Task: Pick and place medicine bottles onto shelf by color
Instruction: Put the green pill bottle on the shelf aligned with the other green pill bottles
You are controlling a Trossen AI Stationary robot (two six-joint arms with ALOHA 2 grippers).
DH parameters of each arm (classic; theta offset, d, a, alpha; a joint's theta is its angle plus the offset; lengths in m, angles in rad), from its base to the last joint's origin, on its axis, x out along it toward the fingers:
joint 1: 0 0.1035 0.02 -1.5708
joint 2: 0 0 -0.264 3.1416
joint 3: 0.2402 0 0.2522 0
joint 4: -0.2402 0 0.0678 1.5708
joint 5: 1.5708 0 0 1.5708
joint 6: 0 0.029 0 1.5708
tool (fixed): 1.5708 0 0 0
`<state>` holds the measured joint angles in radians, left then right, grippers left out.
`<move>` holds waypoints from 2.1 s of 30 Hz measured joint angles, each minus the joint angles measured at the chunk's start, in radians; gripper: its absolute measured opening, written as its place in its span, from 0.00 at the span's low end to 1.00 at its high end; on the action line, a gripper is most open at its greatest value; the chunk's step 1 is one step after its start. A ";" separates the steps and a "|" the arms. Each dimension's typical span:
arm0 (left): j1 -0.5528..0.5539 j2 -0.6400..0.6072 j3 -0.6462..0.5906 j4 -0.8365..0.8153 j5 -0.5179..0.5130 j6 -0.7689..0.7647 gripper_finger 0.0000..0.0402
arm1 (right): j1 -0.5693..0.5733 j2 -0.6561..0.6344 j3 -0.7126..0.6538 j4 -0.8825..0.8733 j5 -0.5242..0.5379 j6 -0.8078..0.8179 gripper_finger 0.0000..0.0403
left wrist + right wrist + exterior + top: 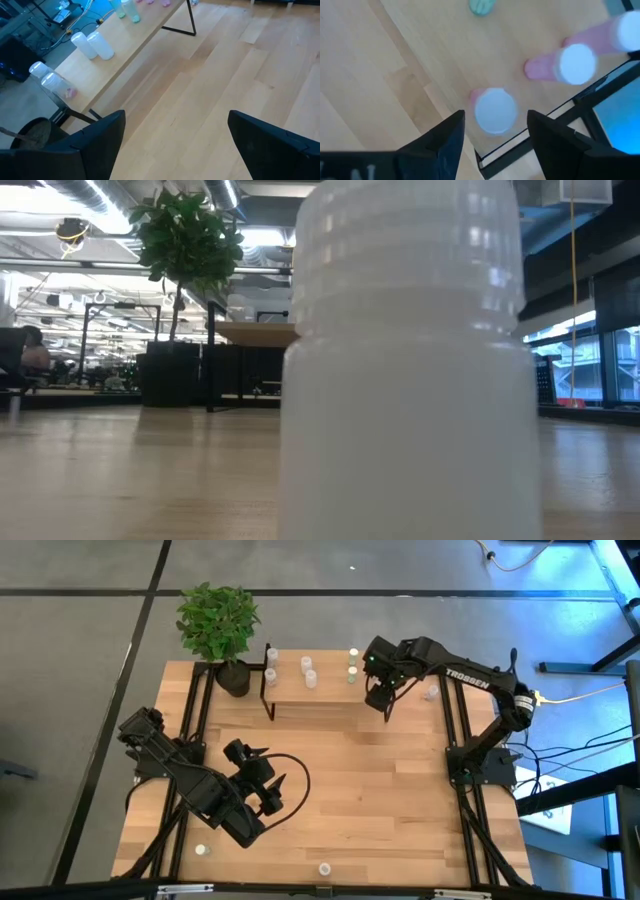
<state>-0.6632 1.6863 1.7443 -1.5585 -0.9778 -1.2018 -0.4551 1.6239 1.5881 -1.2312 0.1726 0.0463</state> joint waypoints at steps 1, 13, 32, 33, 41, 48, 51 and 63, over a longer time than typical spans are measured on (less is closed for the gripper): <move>0.000 0.000 0.000 0.000 0.000 0.000 0.87 | 0.000 0.000 0.013 -0.009 0.000 0.002 0.54; 0.000 0.000 0.000 0.000 0.000 -0.001 0.87 | 0.063 -0.001 0.196 -0.123 -0.043 0.013 0.54; 0.103 -0.012 0.000 -0.012 -0.014 0.034 0.87 | 0.284 -0.018 0.193 0.043 -0.194 -0.282 0.54; 0.113 -0.013 0.000 -0.013 -0.001 0.048 0.87 | 0.300 -0.025 0.193 0.035 -0.193 -0.265 0.54; 0.103 -0.013 0.000 -0.012 0.121 0.056 0.87 | 0.493 -0.044 0.192 -0.087 -0.194 -0.134 0.54; 0.002 -0.013 0.000 -0.012 0.163 -0.035 0.87 | 0.658 -0.050 0.192 -0.157 -0.161 -0.041 0.54; -0.035 -0.013 0.000 -0.013 0.164 -0.054 0.87 | 0.702 -0.060 0.192 -0.240 -0.062 0.038 0.54; -0.131 -0.013 0.000 -0.013 0.319 -0.158 0.87 | 0.762 -0.070 0.191 -0.269 0.044 0.182 0.54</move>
<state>-0.7945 1.6730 1.7440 -1.5711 -0.6589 -1.3597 0.3067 1.5543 1.7793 -1.5001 0.2168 0.2284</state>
